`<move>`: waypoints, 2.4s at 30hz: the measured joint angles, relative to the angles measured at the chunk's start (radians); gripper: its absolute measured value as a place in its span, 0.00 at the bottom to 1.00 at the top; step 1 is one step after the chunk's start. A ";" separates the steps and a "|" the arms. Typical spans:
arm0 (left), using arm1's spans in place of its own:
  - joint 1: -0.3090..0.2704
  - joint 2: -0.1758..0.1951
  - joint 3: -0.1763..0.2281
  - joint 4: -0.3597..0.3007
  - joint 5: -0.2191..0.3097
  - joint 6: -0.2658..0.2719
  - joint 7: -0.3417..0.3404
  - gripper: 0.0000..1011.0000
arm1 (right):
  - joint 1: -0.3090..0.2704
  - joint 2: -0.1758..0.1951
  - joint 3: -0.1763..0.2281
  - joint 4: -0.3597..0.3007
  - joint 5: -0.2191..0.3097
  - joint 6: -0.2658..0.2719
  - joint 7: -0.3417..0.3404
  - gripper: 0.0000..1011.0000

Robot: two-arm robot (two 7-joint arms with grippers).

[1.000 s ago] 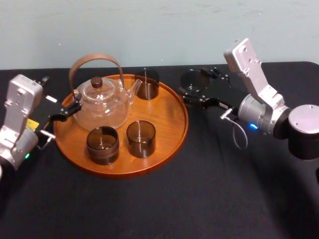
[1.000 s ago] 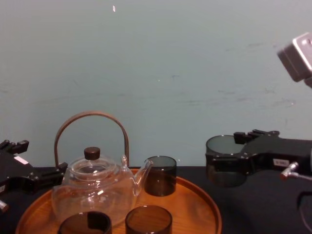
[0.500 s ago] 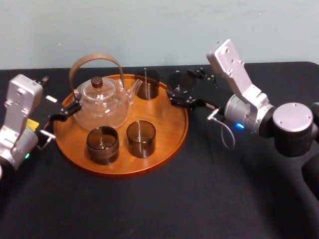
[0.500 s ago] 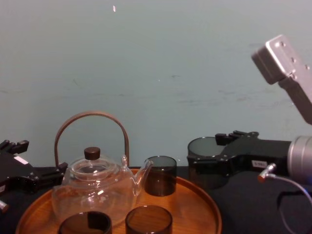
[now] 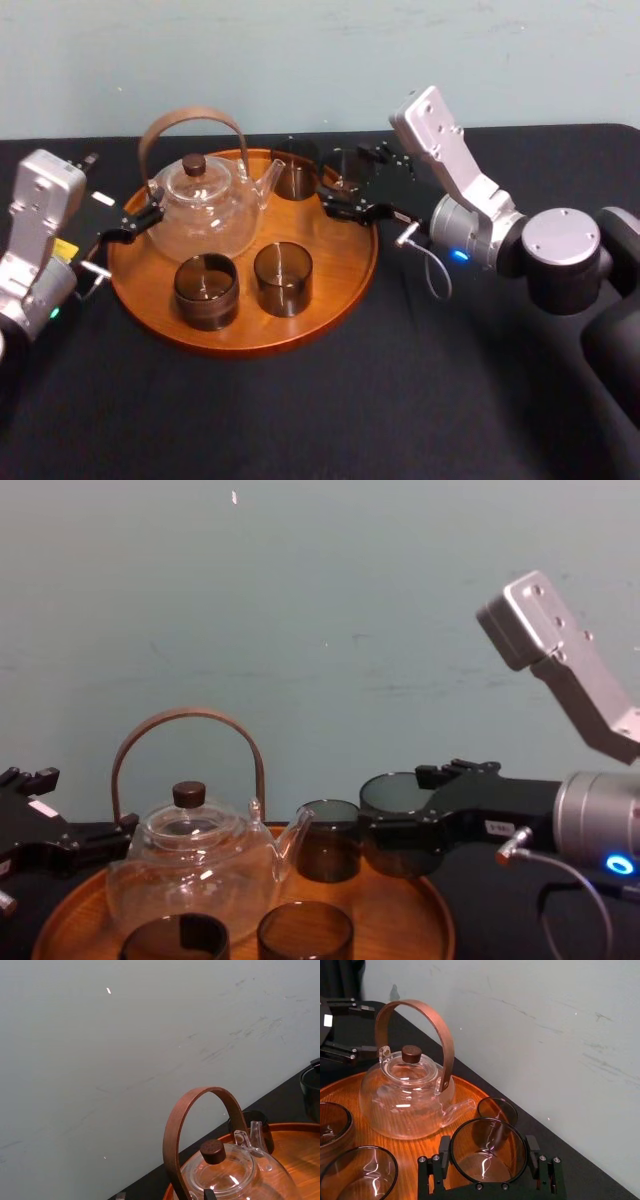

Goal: Pick up the glass from the table and place it on the tray.

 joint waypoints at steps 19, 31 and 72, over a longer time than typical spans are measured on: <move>0.000 0.000 0.000 0.000 0.000 0.000 0.000 1.00 | 0.055 -0.063 -0.018 0.161 -0.039 -0.047 -0.015 0.91; 0.000 0.000 0.000 0.000 0.000 0.000 0.000 1.00 | 0.063 -0.083 -0.026 0.201 -0.059 -0.055 -0.013 0.91; 0.000 0.000 0.000 0.000 0.000 0.000 0.000 1.00 | 0.064 -0.092 -0.030 0.210 -0.075 -0.055 -0.021 0.99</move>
